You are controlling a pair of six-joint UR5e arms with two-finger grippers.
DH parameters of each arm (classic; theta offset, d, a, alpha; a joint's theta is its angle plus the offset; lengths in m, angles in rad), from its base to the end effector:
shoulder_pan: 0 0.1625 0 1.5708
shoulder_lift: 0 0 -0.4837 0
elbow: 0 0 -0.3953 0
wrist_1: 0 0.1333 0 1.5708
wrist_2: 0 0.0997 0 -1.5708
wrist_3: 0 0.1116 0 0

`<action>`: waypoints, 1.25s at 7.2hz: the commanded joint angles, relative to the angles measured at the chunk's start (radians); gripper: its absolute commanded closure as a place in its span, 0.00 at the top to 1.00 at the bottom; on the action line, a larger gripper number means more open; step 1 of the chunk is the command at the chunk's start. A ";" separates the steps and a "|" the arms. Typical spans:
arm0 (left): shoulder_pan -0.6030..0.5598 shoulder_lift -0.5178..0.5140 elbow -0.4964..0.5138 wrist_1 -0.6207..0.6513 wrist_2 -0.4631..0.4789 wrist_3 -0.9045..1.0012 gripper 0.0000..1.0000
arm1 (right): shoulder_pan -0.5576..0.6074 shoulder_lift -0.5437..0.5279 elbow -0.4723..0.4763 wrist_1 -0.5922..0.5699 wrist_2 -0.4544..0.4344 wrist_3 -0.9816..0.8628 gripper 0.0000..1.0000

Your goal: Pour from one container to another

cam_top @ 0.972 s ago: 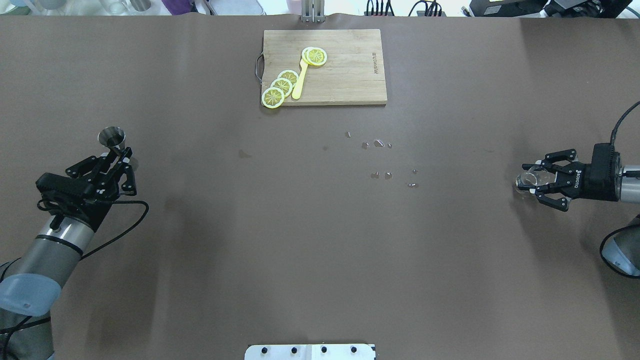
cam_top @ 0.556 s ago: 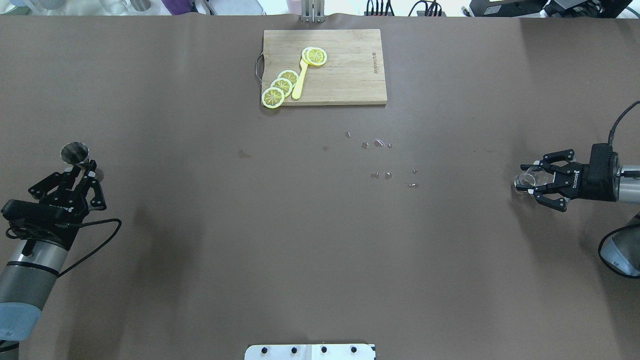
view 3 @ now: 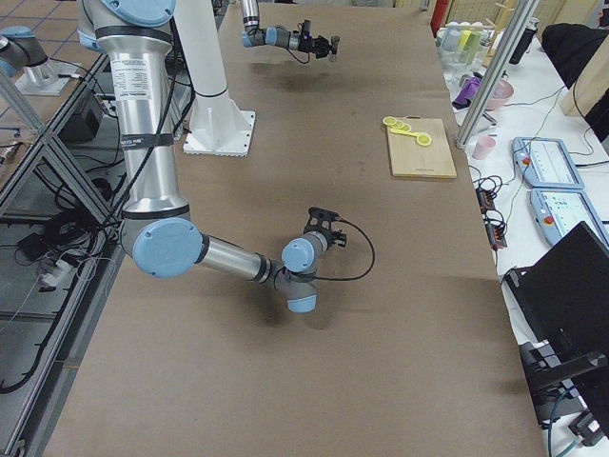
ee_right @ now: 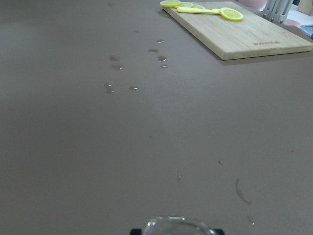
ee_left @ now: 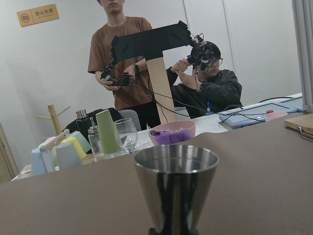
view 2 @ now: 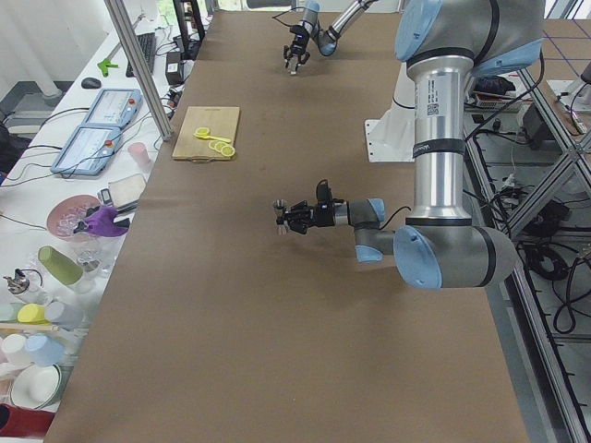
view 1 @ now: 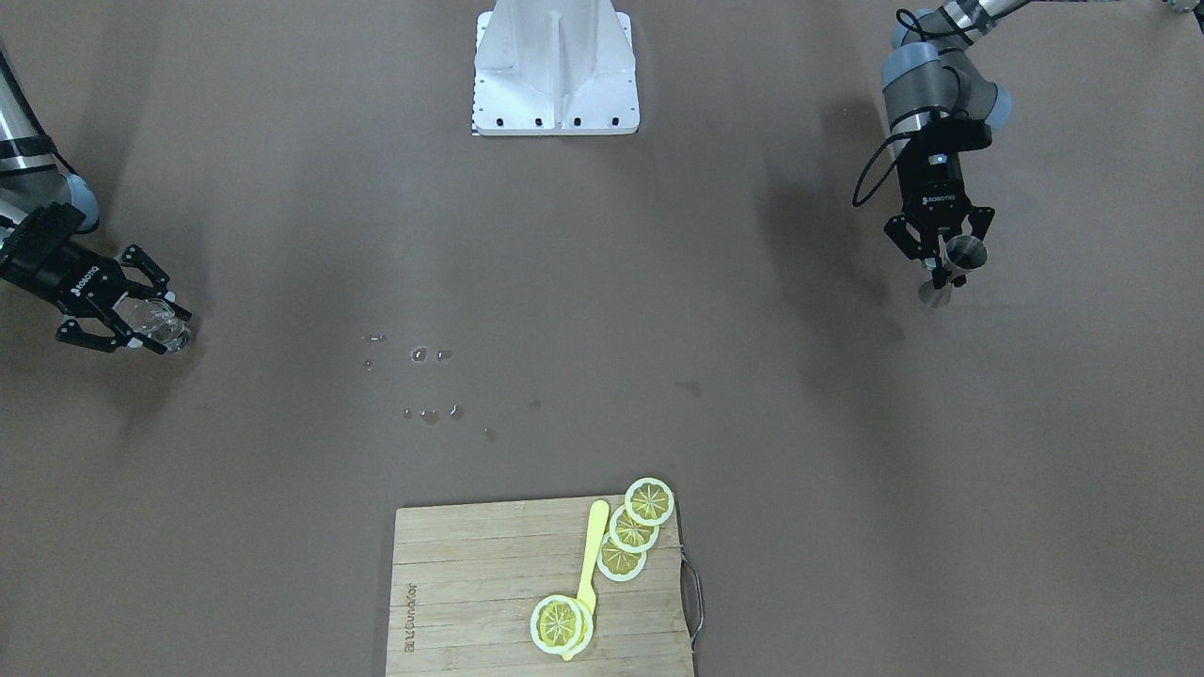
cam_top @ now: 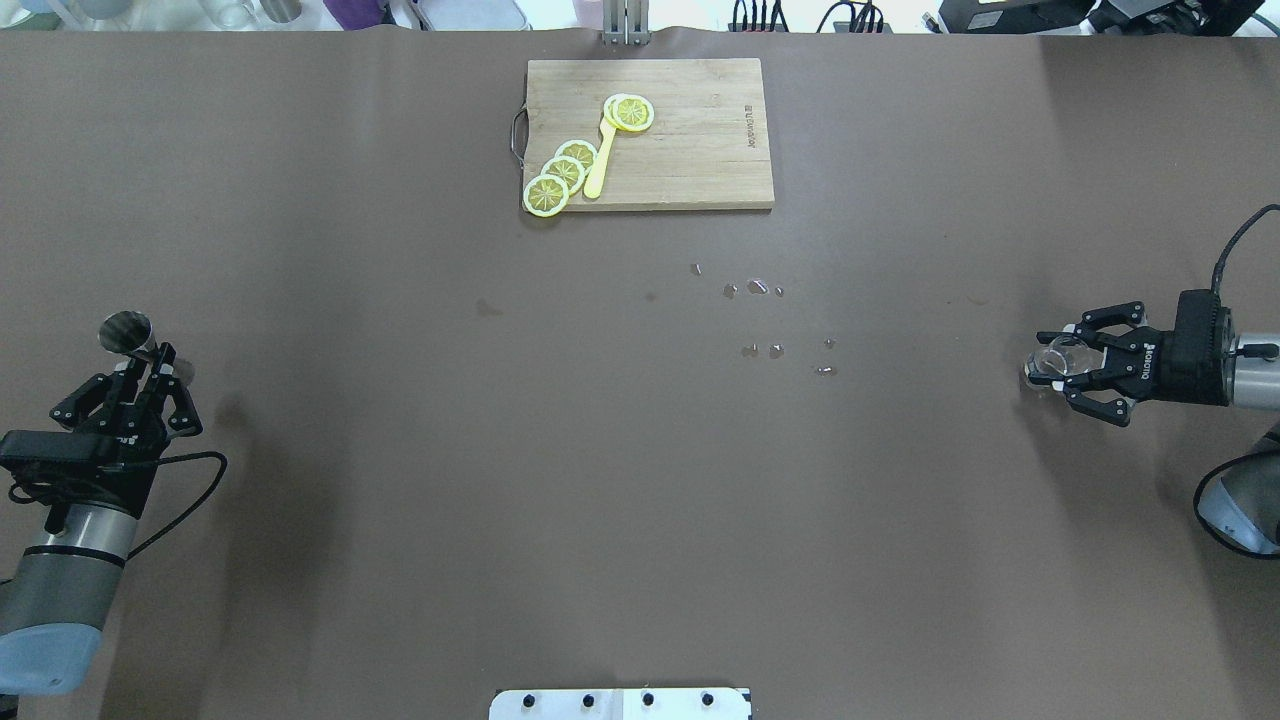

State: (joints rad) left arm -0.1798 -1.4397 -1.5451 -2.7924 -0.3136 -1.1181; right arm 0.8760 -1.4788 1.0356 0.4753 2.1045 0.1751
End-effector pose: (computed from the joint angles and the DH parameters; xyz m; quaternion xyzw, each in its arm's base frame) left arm 0.3563 -0.3081 0.6333 0.6092 0.2327 -0.2009 0.7310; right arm -0.2577 -0.4288 0.7109 0.5511 -0.4583 -0.3555 0.5998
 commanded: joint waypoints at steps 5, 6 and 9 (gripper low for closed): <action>0.037 -0.001 0.010 0.152 0.010 -0.223 0.32 | 0.000 -0.003 0.014 0.000 0.005 0.009 1.00; 0.040 -0.001 0.011 0.151 0.010 -0.223 0.59 | 0.000 -0.005 0.014 0.000 0.006 0.009 1.00; 0.048 -0.001 0.002 0.142 0.008 -0.224 0.81 | 0.006 -0.032 0.015 0.035 0.031 0.010 1.00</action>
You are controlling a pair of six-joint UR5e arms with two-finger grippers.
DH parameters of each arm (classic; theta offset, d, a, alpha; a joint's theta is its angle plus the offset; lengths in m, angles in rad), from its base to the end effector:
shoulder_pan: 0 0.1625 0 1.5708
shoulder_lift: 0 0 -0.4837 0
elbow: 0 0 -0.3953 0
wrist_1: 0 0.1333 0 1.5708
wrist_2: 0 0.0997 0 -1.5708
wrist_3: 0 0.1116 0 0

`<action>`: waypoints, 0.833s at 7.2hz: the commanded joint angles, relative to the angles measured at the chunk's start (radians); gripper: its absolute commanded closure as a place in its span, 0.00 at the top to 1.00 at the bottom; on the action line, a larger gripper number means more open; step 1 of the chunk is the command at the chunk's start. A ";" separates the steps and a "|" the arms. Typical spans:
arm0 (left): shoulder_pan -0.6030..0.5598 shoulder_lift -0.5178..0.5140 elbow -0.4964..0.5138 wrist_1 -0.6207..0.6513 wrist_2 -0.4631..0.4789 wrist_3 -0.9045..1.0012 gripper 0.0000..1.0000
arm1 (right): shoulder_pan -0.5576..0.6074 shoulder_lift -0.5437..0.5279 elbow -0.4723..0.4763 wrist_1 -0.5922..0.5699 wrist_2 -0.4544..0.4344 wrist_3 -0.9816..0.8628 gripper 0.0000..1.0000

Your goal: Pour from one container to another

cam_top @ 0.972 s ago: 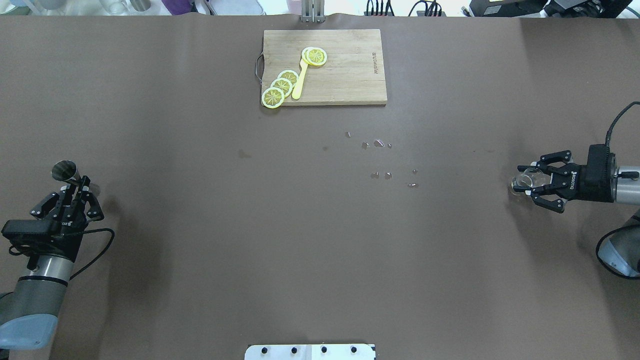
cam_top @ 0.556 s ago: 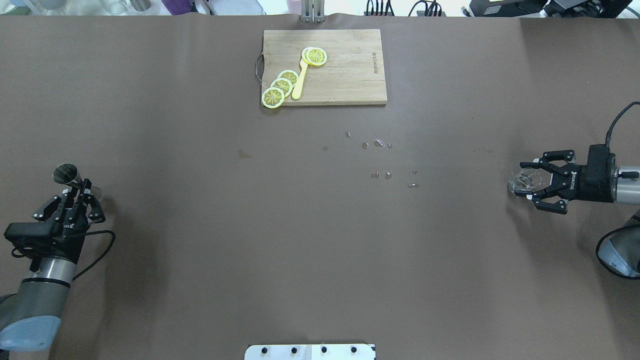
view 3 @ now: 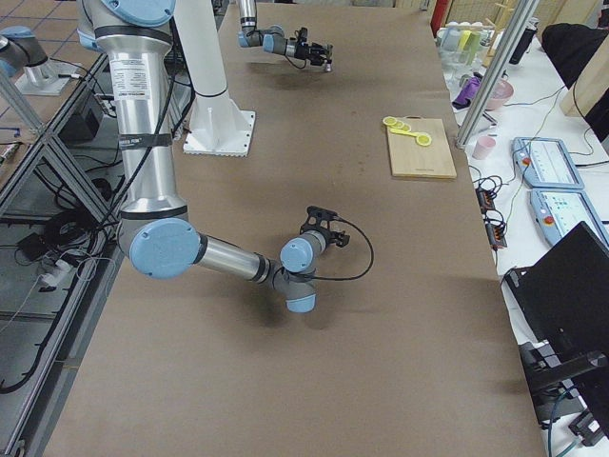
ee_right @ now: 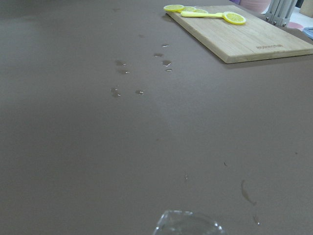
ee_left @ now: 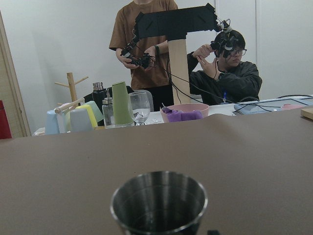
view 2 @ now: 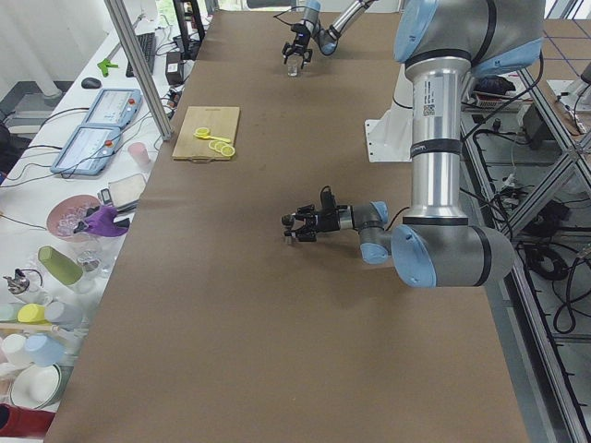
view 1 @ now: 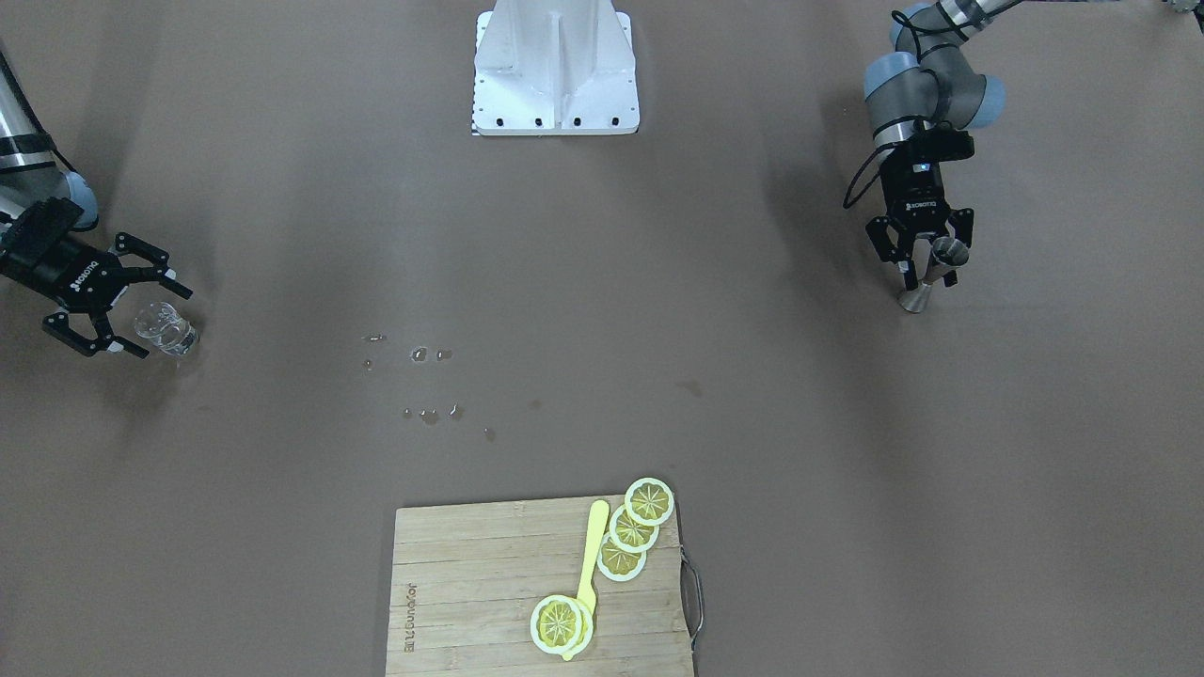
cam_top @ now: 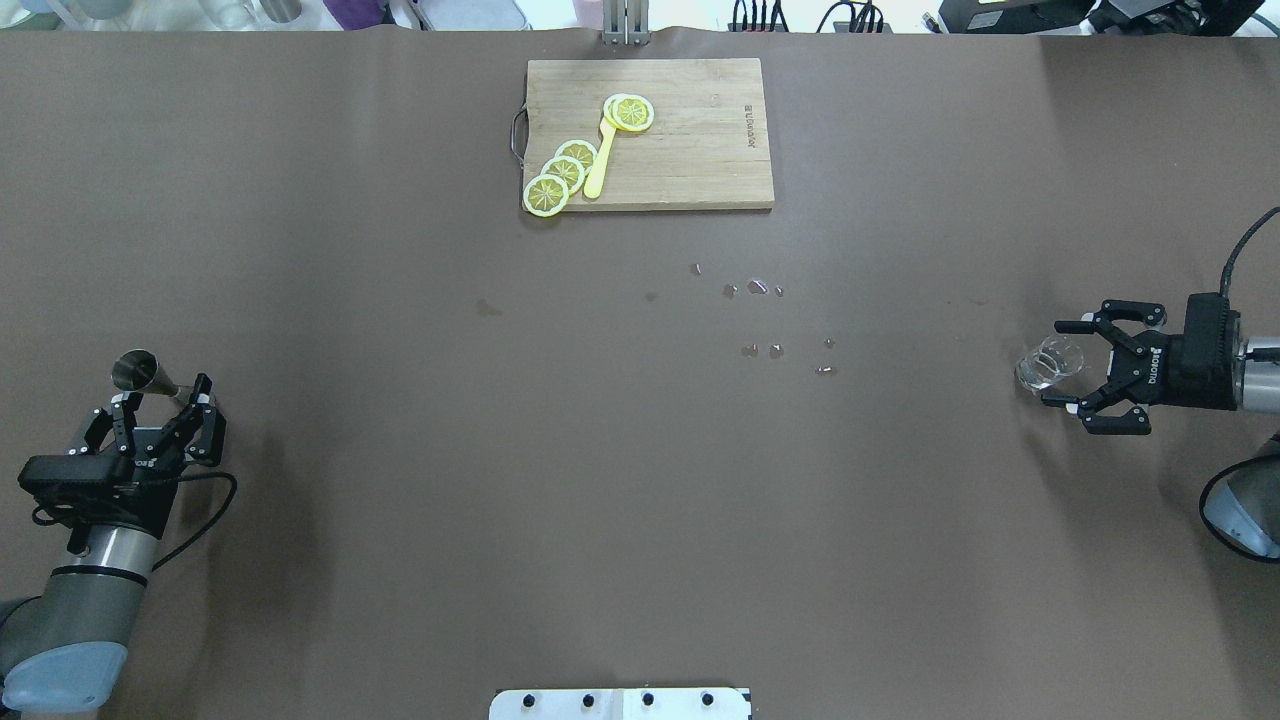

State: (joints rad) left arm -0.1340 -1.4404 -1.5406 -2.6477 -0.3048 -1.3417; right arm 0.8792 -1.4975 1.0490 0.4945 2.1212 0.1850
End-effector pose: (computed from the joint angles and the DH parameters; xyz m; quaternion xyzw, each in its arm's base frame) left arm 0.3788 -0.2930 0.6466 0.5862 0.2549 -0.2270 0.7347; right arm -0.2497 -0.4191 0.7123 0.5505 -0.4653 -0.3568 0.5942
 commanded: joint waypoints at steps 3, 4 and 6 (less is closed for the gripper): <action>0.002 0.000 -0.021 -0.006 -0.005 -0.001 0.98 | 0.104 -0.078 0.022 0.019 0.136 0.005 1.00; 0.004 0.003 -0.044 -0.006 -0.013 0.003 0.98 | 0.165 -0.108 0.032 0.019 0.213 0.004 1.00; 0.004 0.065 -0.103 -0.008 -0.014 0.007 0.98 | 0.315 -0.199 0.035 -0.002 0.369 0.002 1.00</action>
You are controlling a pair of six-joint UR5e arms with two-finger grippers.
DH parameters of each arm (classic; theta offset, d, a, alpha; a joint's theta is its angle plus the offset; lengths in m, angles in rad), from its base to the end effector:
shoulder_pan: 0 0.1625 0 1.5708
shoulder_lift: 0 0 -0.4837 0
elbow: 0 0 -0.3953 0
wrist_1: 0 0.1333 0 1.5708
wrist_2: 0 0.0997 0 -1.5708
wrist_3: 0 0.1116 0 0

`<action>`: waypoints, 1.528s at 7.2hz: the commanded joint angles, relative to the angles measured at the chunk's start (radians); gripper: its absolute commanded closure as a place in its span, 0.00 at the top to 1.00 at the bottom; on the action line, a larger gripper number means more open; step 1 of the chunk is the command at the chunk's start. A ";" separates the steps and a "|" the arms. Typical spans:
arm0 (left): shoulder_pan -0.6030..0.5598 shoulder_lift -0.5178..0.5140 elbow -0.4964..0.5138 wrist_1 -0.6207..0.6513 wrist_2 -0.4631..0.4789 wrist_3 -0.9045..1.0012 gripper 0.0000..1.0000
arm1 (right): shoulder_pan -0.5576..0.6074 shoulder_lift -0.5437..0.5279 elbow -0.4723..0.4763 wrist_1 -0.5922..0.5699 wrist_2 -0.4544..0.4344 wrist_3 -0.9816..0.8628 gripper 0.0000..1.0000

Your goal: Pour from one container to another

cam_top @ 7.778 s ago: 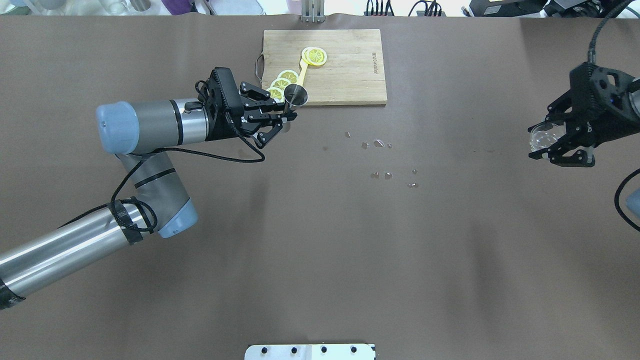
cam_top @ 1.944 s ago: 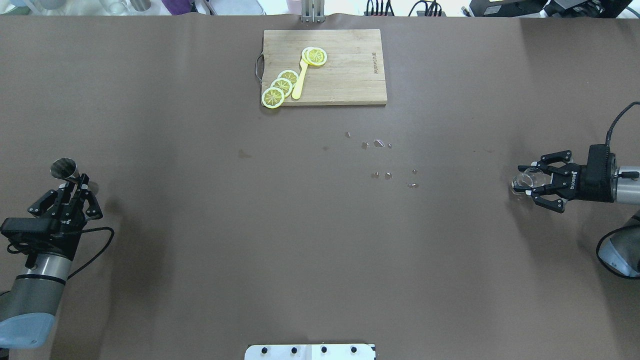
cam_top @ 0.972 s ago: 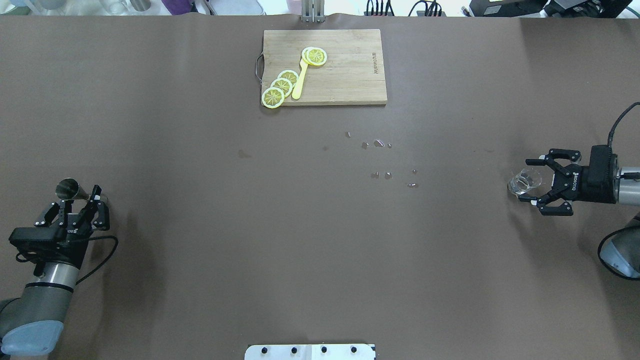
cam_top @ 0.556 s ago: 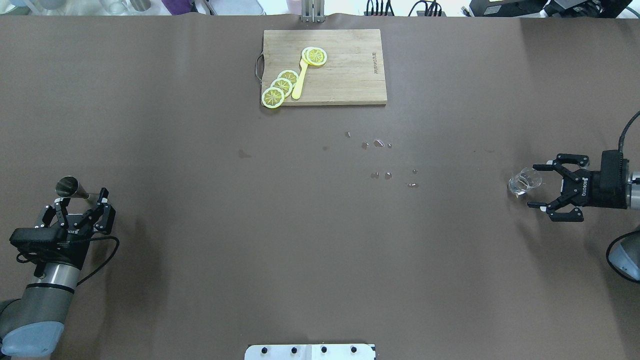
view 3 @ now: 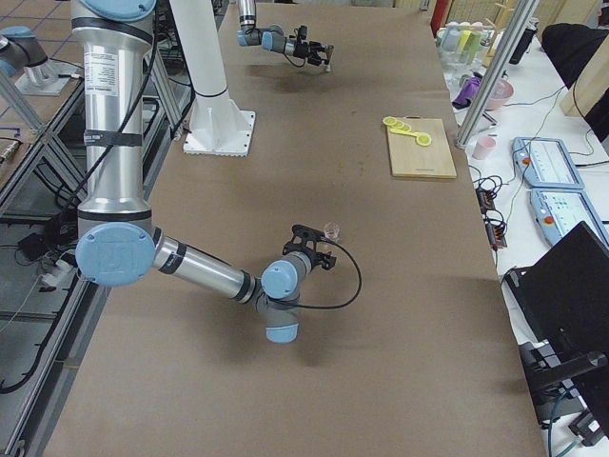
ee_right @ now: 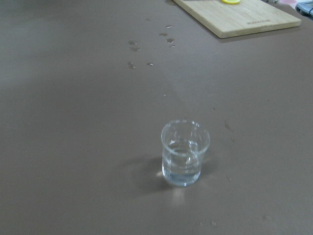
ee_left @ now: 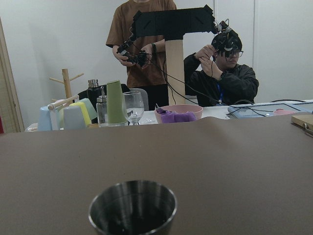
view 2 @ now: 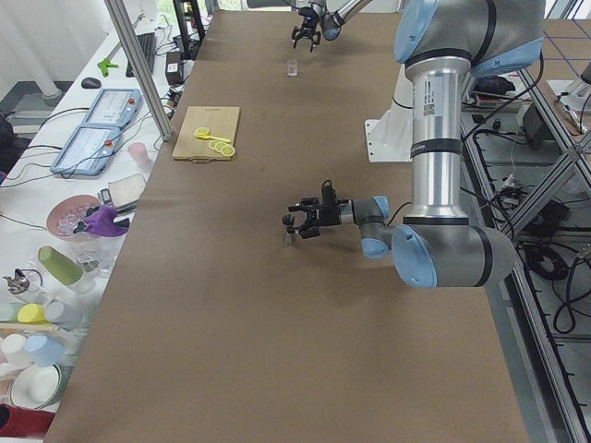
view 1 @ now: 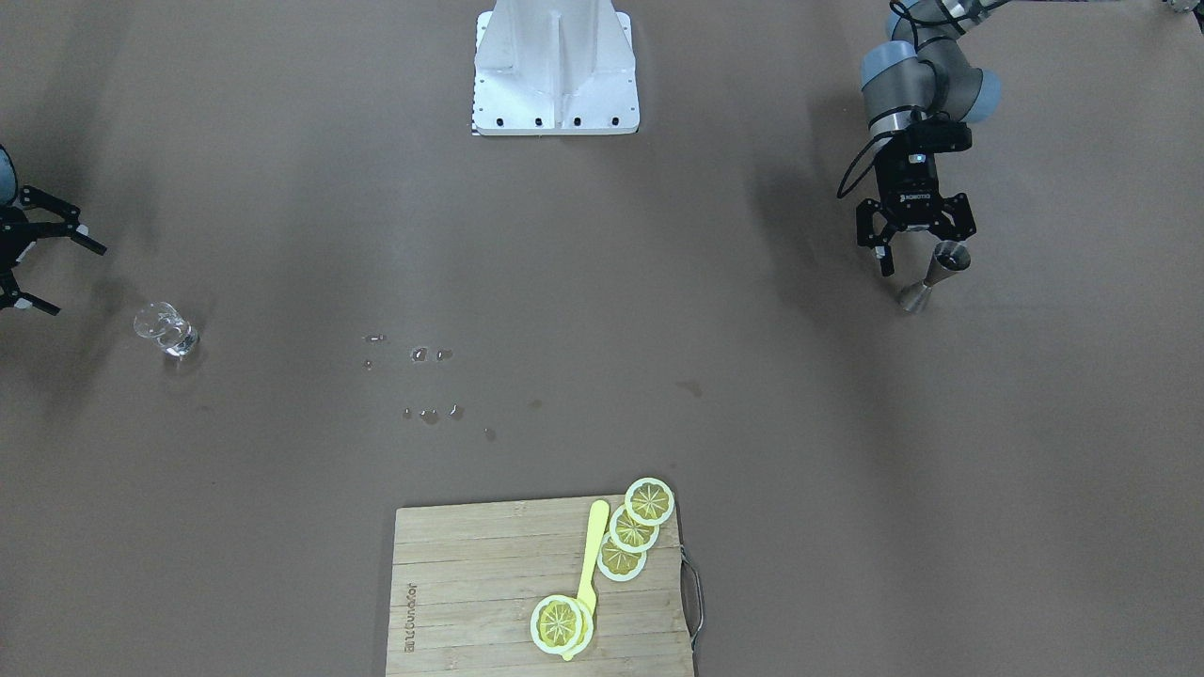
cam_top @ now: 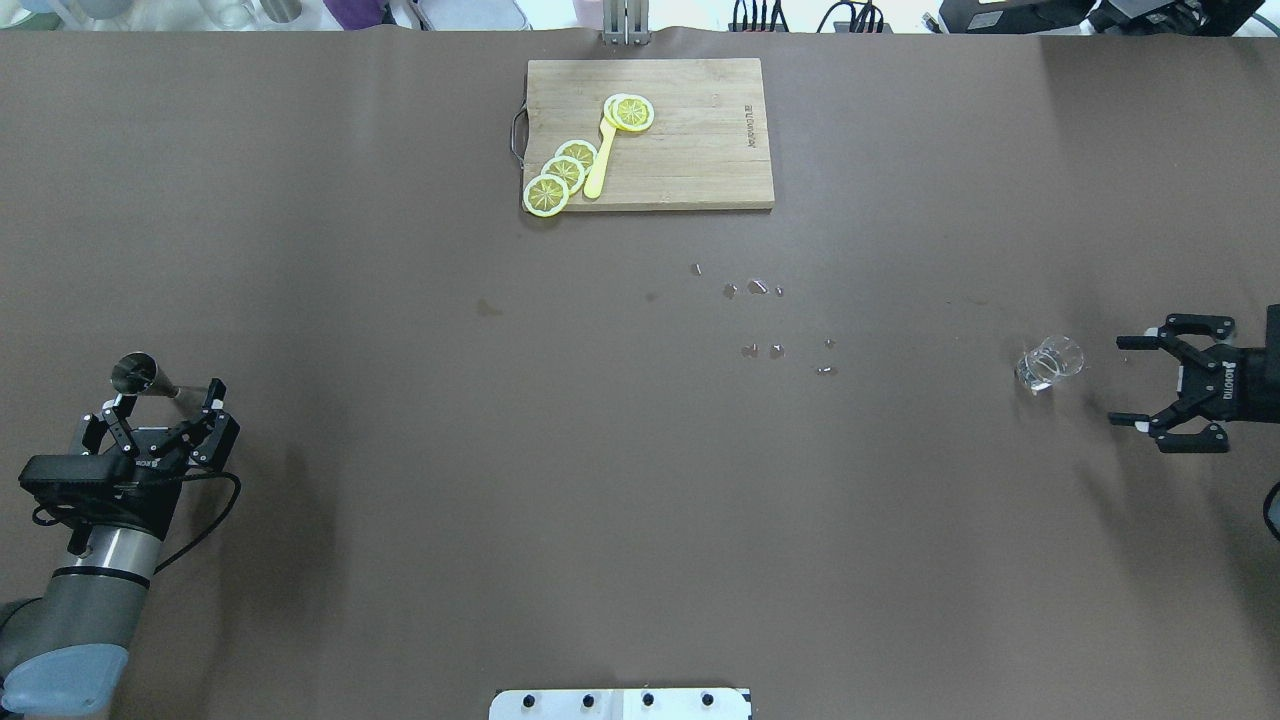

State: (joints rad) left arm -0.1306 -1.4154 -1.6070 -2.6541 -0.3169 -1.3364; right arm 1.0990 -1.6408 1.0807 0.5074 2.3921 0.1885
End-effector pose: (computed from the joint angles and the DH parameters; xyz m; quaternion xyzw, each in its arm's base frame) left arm 0.3684 -0.2898 0.6253 0.5793 0.2749 -0.2344 0.7307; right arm -0.1278 -0.3639 0.7595 0.5030 -0.4785 -0.3659 0.6197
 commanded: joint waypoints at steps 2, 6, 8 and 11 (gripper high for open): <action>0.002 0.113 -0.085 -0.021 -0.002 0.003 0.98 | 0.215 -0.102 0.004 -0.120 0.181 -0.003 1.00; 0.000 0.171 -0.269 -0.029 -0.089 0.179 0.98 | 0.307 -0.215 0.004 -0.371 0.088 -0.015 1.00; -0.030 0.159 -0.318 -0.119 -0.202 0.371 0.98 | 0.352 -0.211 0.065 -0.622 0.056 -0.017 1.00; -0.159 -0.036 -0.350 -0.101 -0.384 0.590 0.97 | 0.380 -0.218 0.226 -1.055 0.062 -0.017 1.00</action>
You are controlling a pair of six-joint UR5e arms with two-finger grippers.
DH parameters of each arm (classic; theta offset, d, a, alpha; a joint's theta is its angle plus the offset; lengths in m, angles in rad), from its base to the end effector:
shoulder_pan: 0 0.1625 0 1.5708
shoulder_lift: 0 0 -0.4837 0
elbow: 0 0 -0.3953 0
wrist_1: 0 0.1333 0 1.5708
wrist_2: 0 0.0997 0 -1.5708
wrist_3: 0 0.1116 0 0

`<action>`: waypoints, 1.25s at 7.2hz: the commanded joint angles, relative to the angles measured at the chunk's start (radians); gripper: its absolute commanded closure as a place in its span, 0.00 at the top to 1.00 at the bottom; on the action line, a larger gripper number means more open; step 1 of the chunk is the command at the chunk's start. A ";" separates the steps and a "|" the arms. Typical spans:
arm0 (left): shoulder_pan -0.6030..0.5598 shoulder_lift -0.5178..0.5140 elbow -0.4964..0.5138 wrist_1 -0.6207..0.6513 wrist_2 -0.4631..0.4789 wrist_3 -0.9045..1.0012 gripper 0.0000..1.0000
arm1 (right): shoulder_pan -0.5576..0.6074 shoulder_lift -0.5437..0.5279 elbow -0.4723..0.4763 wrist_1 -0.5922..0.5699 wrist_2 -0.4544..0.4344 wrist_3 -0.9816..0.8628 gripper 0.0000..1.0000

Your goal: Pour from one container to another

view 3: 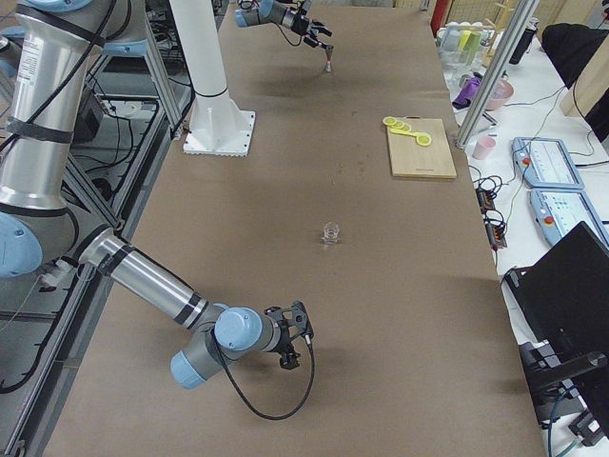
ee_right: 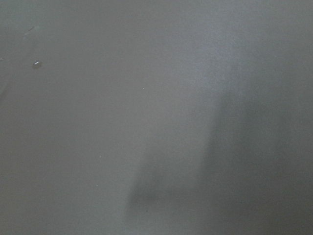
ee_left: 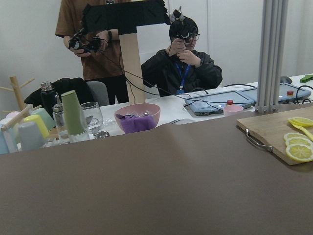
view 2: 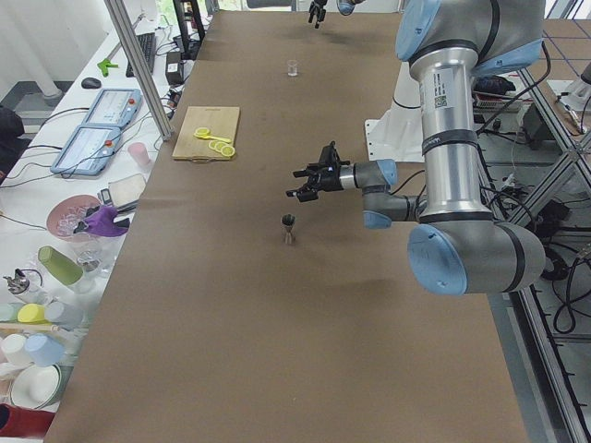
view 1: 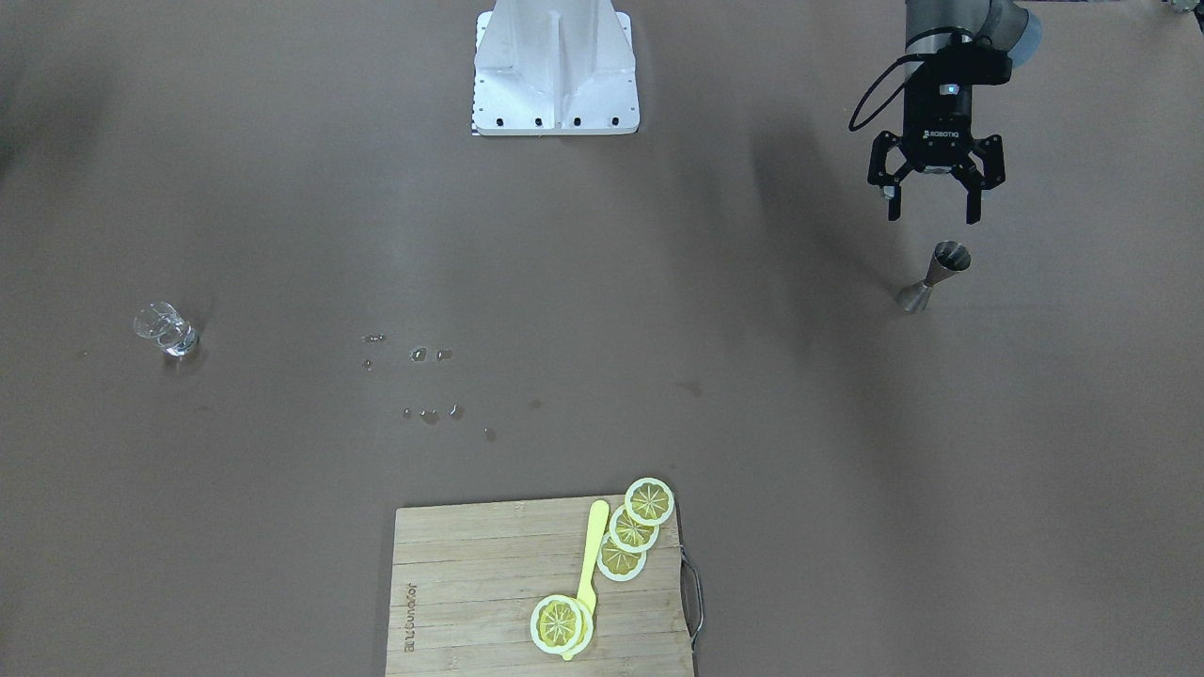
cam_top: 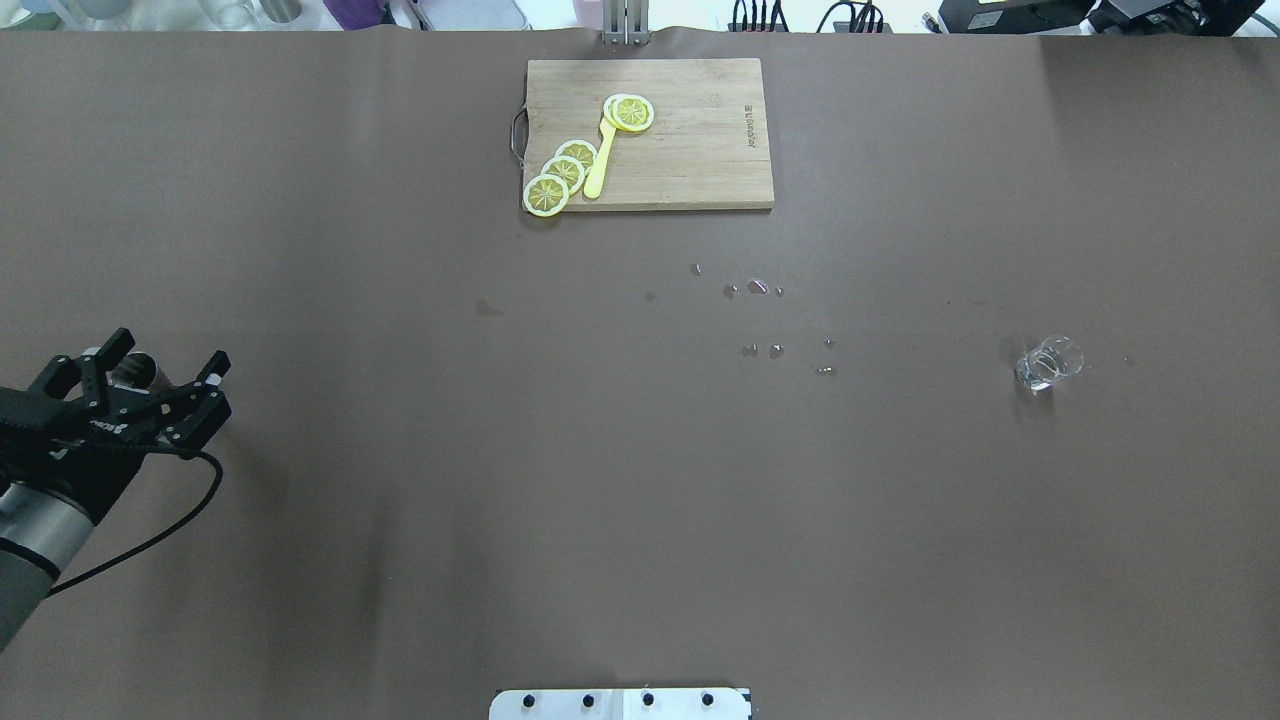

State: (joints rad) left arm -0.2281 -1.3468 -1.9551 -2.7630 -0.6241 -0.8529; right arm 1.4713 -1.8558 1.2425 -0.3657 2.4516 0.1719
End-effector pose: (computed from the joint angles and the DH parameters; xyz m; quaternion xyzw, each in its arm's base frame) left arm 0.3079 -0.3013 0.4878 0.5703 0.3339 -0.1085 0.7426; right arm 0.0162 -0.3128 0.8575 0.2062 -0.4397 -0.0929 0.8692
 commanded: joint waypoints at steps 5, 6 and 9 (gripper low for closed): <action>-0.275 -0.557 0.195 0.274 -0.443 0.218 0.97 | 0.023 -0.002 0.520 -1.117 -0.092 -0.306 1.00; -0.298 -0.616 0.226 0.361 -0.510 0.216 0.97 | 0.026 -0.006 0.646 -1.311 -0.133 -0.334 1.00; -0.452 -0.719 0.228 0.760 -0.933 0.216 0.98 | 0.136 -0.002 0.724 -1.543 -0.233 -0.583 1.00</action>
State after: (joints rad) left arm -0.6130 -2.0290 -1.7295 -2.1708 -1.3907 -0.6383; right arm 1.5638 -1.8533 1.9573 -1.8583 2.2325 -0.3503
